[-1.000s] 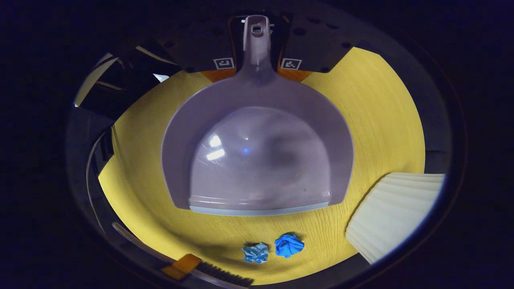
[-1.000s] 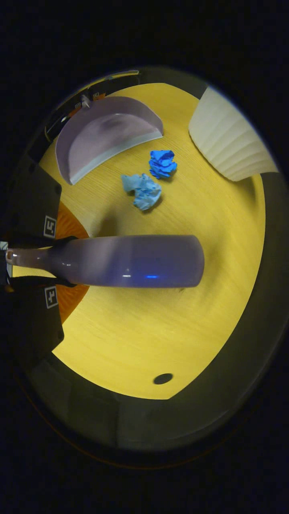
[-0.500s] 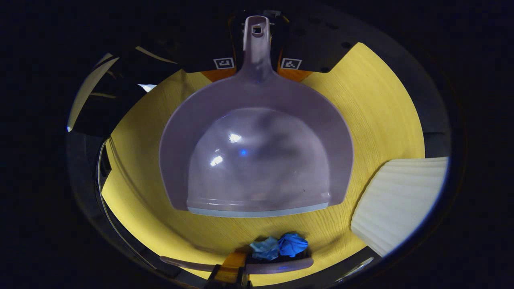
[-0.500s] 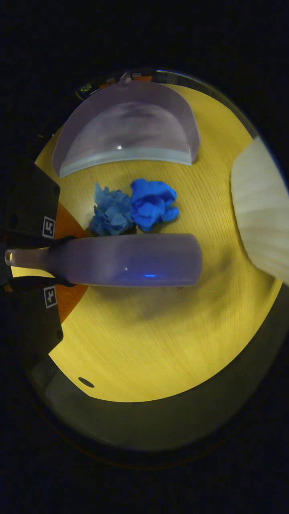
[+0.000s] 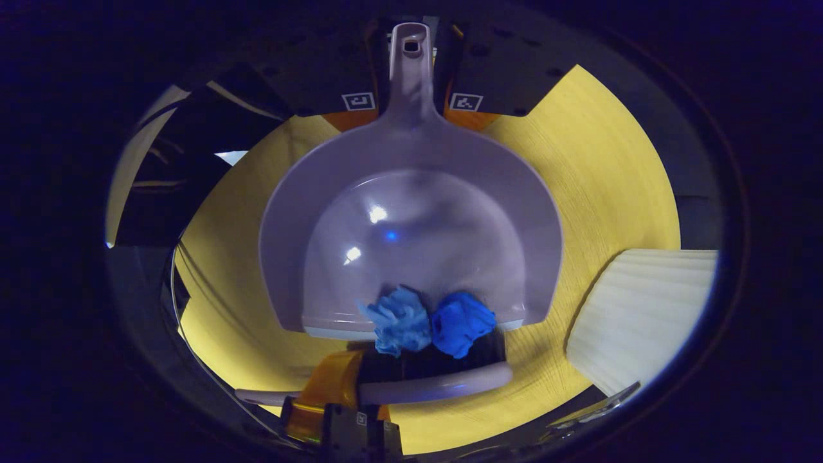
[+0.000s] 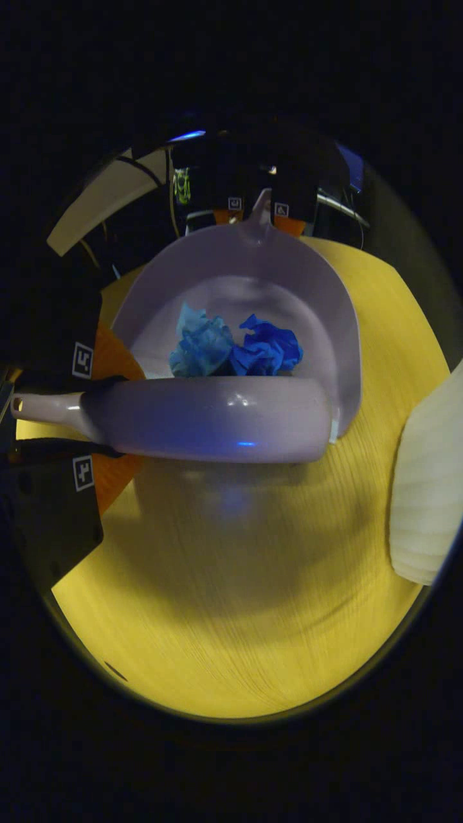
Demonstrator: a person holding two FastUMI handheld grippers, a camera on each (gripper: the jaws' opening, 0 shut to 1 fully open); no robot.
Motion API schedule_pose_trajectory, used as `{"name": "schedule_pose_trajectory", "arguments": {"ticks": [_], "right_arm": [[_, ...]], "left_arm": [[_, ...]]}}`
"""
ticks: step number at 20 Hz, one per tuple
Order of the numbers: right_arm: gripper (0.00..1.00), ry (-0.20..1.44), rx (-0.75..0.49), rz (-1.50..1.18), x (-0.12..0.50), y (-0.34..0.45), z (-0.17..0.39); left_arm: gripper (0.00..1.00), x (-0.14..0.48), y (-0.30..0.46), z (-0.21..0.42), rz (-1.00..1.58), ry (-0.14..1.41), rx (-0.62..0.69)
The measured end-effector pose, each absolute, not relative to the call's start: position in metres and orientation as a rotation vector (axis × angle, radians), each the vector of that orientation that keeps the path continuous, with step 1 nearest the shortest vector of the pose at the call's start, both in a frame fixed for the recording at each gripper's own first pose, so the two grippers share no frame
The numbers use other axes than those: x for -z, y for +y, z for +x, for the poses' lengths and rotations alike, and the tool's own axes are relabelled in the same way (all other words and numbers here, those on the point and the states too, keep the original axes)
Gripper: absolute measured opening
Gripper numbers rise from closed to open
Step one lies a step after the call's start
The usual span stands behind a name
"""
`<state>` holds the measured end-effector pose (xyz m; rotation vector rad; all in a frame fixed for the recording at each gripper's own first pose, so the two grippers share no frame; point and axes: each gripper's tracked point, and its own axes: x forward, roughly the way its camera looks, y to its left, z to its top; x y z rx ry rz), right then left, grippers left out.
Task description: Pick up the small broom and dustpan from the desktop, sweep the trash into the dustpan with the broom, and then empty the trash into the garbage bin.
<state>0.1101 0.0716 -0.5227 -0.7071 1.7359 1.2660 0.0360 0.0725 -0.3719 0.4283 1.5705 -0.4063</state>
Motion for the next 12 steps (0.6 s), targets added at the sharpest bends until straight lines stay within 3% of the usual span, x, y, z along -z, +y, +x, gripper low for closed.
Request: {"name": "schedule_pose_trajectory", "arguments": {"ticks": [3, 5, 9, 12], "right_arm": [[0.29, 1.791, -1.281, -0.467, 0.520, 0.081, 0.097], [0.28, 1.742, -1.257, -0.337, 0.518, 0.087, 0.098], [0.29, 1.426, -1.107, -0.227, 0.491, 0.099, 0.132], [0.29, 1.148, -0.945, -0.063, 0.437, 0.110, 0.166]], "left_arm": [[0.25, 0.373, 0.072, 0.037, 0.440, 1.531, 0.396], [0.27, 0.370, 0.071, 0.041, 0.433, 1.496, 0.371], [0.25, 0.362, 0.065, 0.054, 0.395, 1.343, 0.316], [0.25, 0.339, 0.053, 0.071, 0.338, 1.184, 0.252]]}}
